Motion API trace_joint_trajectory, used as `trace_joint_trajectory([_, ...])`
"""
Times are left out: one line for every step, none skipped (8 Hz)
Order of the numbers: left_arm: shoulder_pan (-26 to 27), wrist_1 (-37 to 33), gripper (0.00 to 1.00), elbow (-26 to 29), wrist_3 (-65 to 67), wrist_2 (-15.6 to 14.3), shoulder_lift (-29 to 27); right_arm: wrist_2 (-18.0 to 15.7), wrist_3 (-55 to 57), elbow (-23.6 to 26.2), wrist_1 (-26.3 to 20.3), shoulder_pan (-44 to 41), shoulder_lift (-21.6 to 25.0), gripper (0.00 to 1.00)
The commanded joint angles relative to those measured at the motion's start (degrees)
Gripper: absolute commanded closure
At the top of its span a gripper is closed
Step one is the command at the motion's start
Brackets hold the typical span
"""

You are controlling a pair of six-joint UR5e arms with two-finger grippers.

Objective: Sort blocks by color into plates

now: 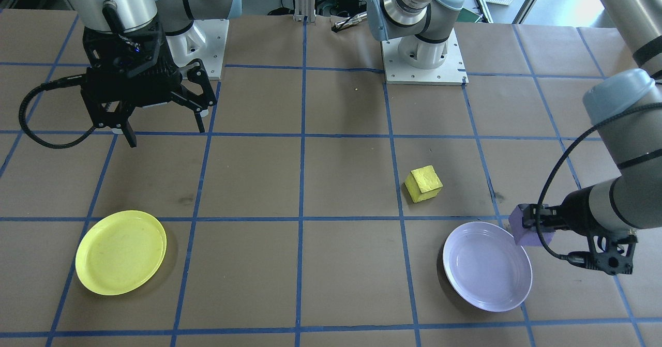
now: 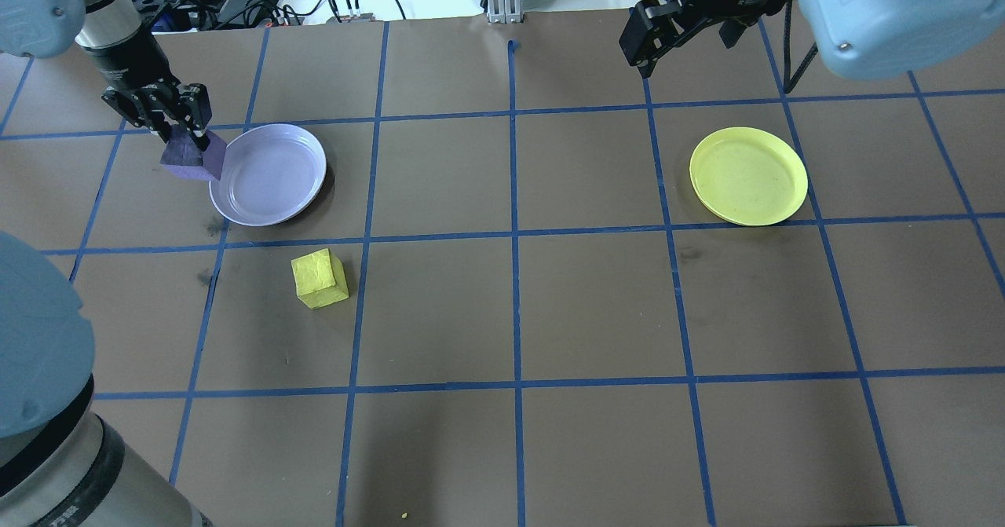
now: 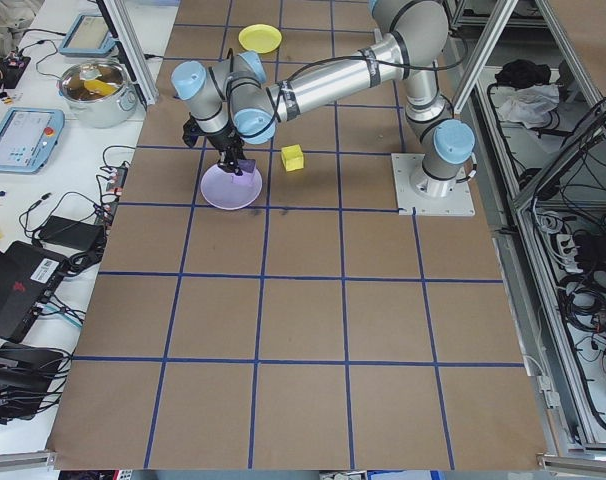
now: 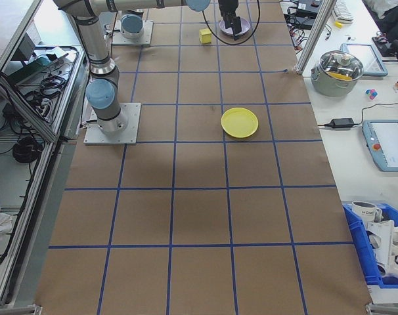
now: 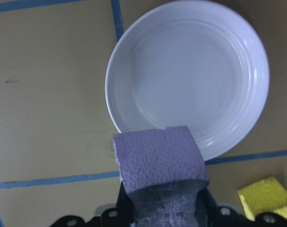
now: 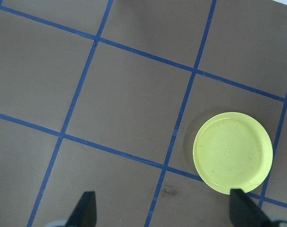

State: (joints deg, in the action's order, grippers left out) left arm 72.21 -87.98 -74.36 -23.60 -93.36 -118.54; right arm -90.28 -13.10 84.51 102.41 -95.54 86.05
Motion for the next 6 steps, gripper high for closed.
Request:
trace_joint_trajectory([0.65,5.01,0.92,1.41,7.86,3.95,-4.93,0.02,-0.08,0.05,0.07,0.01,-0.09,0.0])
trace_joint_trajectory([0.65,4.67,0.92,1.32,9.86,6.06,-4.6,0.02,-0.08,0.05,0.08,0.01,-0.09,0.0])
trace_joint_trajectory([0.65,4.66,0.92,1.32,11.19,6.17,-4.94,0.02,-0.08,-0.04,0.25,0.01,-0.09,0.0])
trace_joint_trajectory([0.65,4.66,0.92,1.32,11.2,6.26,-5.04,0.19,-0.08,0.04,0.34,0.01,-0.18,0.0])
trace_joint_trajectory([0.57,4.66,0.89,1.24,11.46,6.35,-5.21,0.1,-0.08,0.05,0.34,-0.08,-0.18,0.0])
trace_joint_trajectory([0.65,4.92,0.89,1.06,11.29,5.74,-6.08,0.37,-0.08,-0.04,0.6,-0.08,-0.18,0.0])
